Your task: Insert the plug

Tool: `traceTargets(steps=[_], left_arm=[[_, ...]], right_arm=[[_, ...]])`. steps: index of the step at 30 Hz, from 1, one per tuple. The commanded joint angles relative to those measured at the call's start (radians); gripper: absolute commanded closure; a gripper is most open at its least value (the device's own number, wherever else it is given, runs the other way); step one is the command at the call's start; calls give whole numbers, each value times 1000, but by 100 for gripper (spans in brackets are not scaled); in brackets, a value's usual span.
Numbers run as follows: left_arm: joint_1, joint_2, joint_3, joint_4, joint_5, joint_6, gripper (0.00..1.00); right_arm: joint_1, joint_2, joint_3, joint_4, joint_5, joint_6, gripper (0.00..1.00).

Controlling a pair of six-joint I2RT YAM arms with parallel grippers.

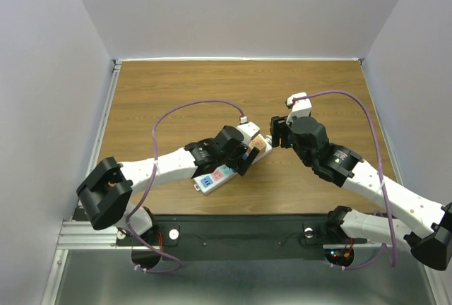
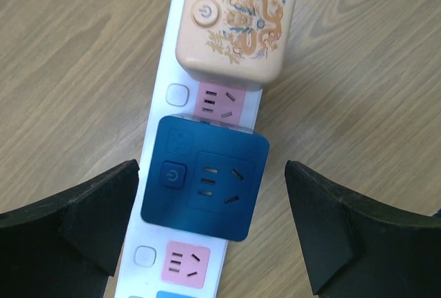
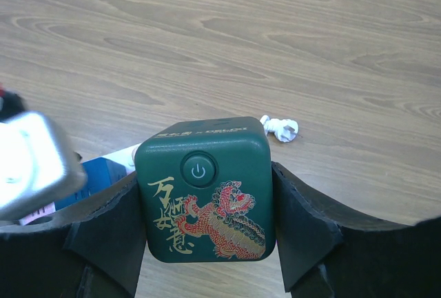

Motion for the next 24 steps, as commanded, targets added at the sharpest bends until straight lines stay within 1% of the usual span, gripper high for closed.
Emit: traceTargets(steps=[1, 5, 8, 9, 10, 12, 13, 15, 16, 19, 20, 23, 24], left_arm=[[-21, 47, 47, 16, -46, 26, 1], [-30, 103, 72, 11, -65, 34, 2], [-30, 145, 98, -1, -76, 22, 16], [-30, 178, 121, -15, -88, 16, 25], [-30, 200, 138, -28, -101, -9, 42], [-30, 264, 184, -64, -121, -20, 53], [-30, 286, 202, -77, -137, -32, 72], [-30, 341, 250, -105, -151, -52, 85], [-30, 358, 267, -113, -158, -72, 100], [-25, 419, 339, -134, -184, -101, 100], [-21, 450, 388, -153, -198, -124, 100], [8, 496, 463, -171, -200, -150, 100], [16, 524, 510, -177, -192, -165, 100]], right_arm=[[-7, -31, 36, 48, -7, 7, 100], [-9, -32, 37, 48, 3, 7, 99], [-9, -32, 37, 48, 12, 7, 99], [-9, -32, 39, 49, 12, 7, 100], [-9, -29, 45, 48, 16, 7, 100], [-10, -26, 49, 48, 16, 1, 100], [-10, -23, 52, 48, 16, 1, 100], [-13, -21, 59, 49, 21, -2, 100], [-12, -20, 60, 49, 24, -2, 100], [-13, -17, 63, 48, 42, -2, 100], [-13, -18, 62, 49, 58, -2, 100], [-16, -23, 59, 49, 104, 7, 99], [-18, -31, 57, 46, 116, 12, 100]])
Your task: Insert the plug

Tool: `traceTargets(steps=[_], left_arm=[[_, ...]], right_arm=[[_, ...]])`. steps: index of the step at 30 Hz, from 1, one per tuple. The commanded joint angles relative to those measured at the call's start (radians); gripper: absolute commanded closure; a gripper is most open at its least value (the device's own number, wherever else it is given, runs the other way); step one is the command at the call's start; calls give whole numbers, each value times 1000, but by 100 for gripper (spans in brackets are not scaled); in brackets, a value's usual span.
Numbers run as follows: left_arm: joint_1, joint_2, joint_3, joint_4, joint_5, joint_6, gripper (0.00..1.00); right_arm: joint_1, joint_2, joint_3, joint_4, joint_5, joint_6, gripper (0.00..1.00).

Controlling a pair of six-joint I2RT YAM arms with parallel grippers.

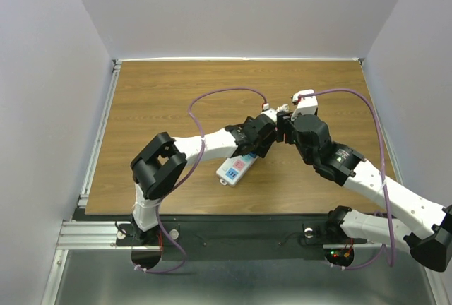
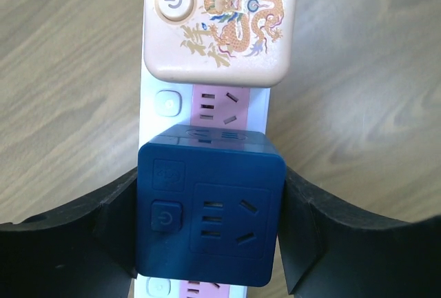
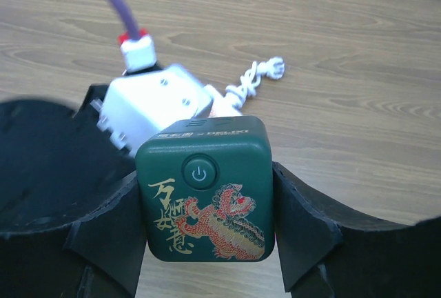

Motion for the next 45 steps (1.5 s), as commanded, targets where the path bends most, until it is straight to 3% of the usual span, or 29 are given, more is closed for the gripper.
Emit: traceTargets(steps=[1, 7, 13, 14, 15, 18, 19, 22, 29, 38, 45], left_arm=[[52, 85, 110, -69, -29, -56, 100], [112, 168, 244, -39, 50, -96, 100], [135, 199, 312, -18, 119, -81, 100], [136, 194, 312, -15, 128, -70, 91], [136, 165, 292, -3, 125, -72, 74], [138, 60, 206, 72, 149, -61, 39], [141, 32, 191, 89, 157, -58, 18], [156, -57, 167, 103, 203, -50, 6], [202, -255, 82, 128, 306, -52, 2], [393, -487, -207, 189, 341, -107, 2], [488, -588, -262, 188, 361, -83, 2]], right_arm=[[-3, -29, 44, 47, 65, 18, 100], [-7, -74, 43, 41, 165, 32, 100], [-9, -86, 43, 39, 135, 26, 99], [-11, -86, 41, 39, 107, 23, 100], [-11, -89, 41, 41, 89, 18, 100], [-18, -86, 46, 41, -14, -5, 100], [-18, -85, 47, 44, -37, -11, 100], [-27, -74, 58, 56, -149, -48, 99], [-58, -40, 75, 82, -359, -100, 100], [-109, 87, 78, 133, -801, -151, 100], [-156, 217, 119, 150, -979, -163, 100]])
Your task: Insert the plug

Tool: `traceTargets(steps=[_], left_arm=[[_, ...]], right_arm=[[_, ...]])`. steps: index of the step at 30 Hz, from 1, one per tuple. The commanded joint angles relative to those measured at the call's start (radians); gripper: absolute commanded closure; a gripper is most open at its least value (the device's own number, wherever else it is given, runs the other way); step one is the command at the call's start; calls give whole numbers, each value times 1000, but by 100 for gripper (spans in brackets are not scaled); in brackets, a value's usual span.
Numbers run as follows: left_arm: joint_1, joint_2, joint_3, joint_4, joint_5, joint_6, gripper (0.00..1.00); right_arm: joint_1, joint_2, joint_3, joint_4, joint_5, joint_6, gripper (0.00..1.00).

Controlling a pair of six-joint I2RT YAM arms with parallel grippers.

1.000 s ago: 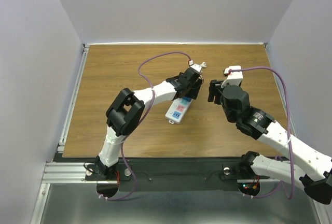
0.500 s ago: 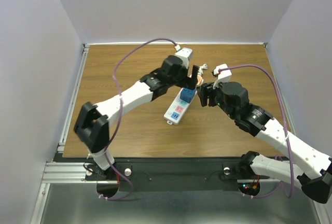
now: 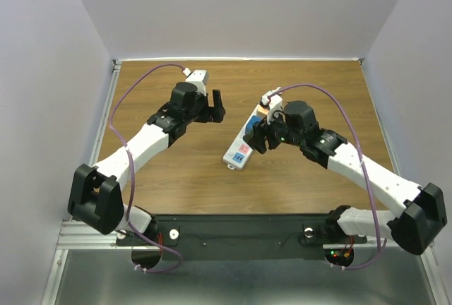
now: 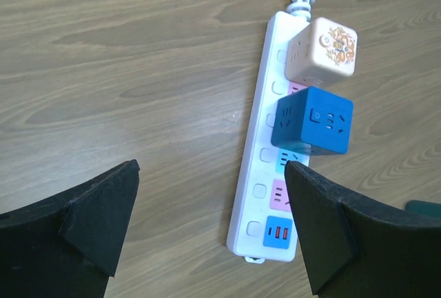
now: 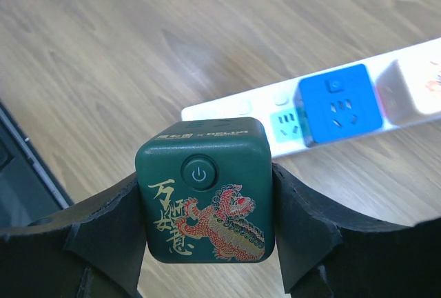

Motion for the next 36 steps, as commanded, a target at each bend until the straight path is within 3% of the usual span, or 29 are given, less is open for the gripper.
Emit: traceTargets(steps=[1, 14, 36], left_arm=[[25, -102, 5, 56, 38, 9, 2], [68, -116, 49, -11, 150, 14, 2], [97, -135, 90, -94, 203, 68, 2]], right_arm=[[-32, 67, 97, 95, -176, -22, 100], [-33, 257, 123, 92, -228, -126, 99], [-33, 403, 118, 119, -69, -156, 100]])
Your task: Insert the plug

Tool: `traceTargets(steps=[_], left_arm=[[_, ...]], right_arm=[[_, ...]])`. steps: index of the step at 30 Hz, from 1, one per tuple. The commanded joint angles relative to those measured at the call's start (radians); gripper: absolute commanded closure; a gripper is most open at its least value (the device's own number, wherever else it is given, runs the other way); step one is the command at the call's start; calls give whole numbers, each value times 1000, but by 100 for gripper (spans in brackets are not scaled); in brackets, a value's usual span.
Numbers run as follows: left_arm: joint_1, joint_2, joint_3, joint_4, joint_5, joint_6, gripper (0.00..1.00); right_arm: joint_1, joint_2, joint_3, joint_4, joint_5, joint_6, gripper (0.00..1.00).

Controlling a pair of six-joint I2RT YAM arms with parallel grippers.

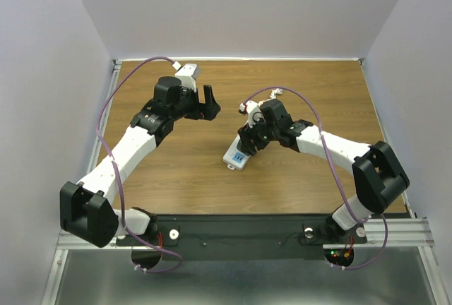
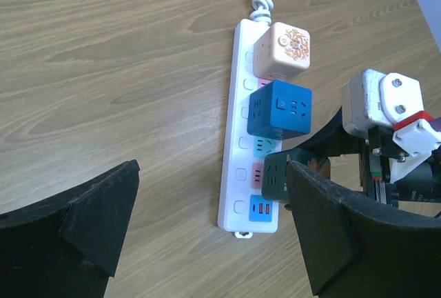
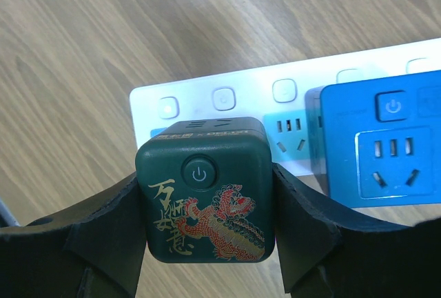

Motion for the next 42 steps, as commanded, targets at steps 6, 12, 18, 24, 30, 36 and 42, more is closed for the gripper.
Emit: traceTargets(steps=[6, 12, 18, 24, 30, 36, 42], left_arm=[[14, -23, 44, 9, 28, 24, 2], [17, -17, 41, 13, 36, 25, 2], [20, -11, 41, 16, 47, 24, 2], [24, -5, 38, 22, 51, 22, 2], [27, 1, 30, 29, 60, 18, 2], [29, 4, 30, 32, 65, 16, 3], [29, 7, 27, 32, 68, 16, 2]], right_arm=[[-5, 21, 29, 97, 48, -11, 100], [-3, 23, 25, 113, 35, -10, 100], [-3, 30, 22, 114, 28, -8, 100], [-3, 20, 10, 113, 14, -2, 99], [-5, -8, 1, 114, 23, 7, 100], [-3, -17, 1, 114, 8, 9, 100], [-3, -13, -2, 111, 2, 10, 100]])
